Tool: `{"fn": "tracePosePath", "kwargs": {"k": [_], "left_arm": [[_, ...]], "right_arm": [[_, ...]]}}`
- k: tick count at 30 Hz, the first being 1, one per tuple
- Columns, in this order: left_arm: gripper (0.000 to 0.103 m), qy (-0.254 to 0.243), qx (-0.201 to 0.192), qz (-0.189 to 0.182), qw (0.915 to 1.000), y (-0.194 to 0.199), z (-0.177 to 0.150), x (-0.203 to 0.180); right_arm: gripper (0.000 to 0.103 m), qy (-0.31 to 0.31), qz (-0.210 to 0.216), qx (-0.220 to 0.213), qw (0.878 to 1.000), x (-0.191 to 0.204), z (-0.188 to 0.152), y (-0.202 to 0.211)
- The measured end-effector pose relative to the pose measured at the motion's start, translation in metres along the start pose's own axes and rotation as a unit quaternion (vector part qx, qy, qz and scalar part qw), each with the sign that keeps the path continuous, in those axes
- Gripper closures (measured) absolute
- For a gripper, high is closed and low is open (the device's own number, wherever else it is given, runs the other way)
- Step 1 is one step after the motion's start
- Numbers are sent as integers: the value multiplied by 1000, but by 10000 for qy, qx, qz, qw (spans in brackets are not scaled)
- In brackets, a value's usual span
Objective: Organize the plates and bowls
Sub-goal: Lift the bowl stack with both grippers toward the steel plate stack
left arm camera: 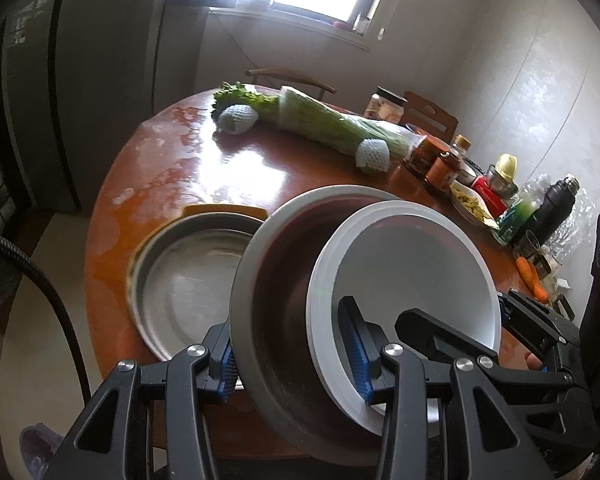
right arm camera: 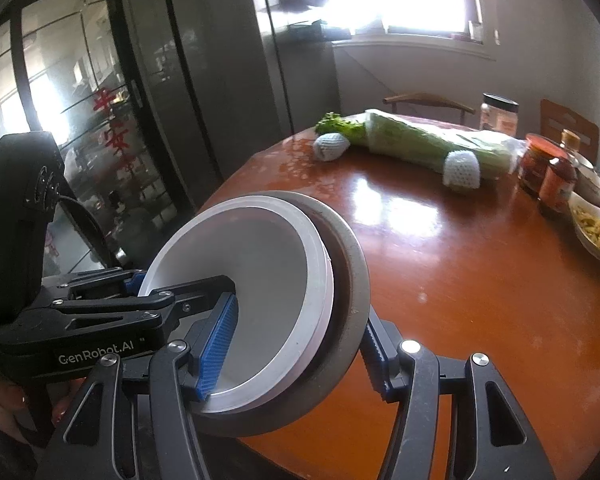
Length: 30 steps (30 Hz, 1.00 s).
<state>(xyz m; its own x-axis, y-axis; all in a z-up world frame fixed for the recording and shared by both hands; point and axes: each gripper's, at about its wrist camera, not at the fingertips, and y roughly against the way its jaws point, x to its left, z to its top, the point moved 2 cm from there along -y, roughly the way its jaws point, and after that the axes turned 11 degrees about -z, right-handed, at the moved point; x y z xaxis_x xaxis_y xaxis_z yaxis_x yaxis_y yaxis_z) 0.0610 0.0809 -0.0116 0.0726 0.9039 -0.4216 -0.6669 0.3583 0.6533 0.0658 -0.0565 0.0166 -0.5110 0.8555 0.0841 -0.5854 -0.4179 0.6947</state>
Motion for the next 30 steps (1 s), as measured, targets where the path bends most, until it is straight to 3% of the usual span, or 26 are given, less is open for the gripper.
{"fn": "tracePosePath", "kwargs": {"k": [30], "left_arm": [[58,228,-220,198,9993,14,11,38]], "right_arm": [[42,434,192,-29,9989,34,20,-25]]}}
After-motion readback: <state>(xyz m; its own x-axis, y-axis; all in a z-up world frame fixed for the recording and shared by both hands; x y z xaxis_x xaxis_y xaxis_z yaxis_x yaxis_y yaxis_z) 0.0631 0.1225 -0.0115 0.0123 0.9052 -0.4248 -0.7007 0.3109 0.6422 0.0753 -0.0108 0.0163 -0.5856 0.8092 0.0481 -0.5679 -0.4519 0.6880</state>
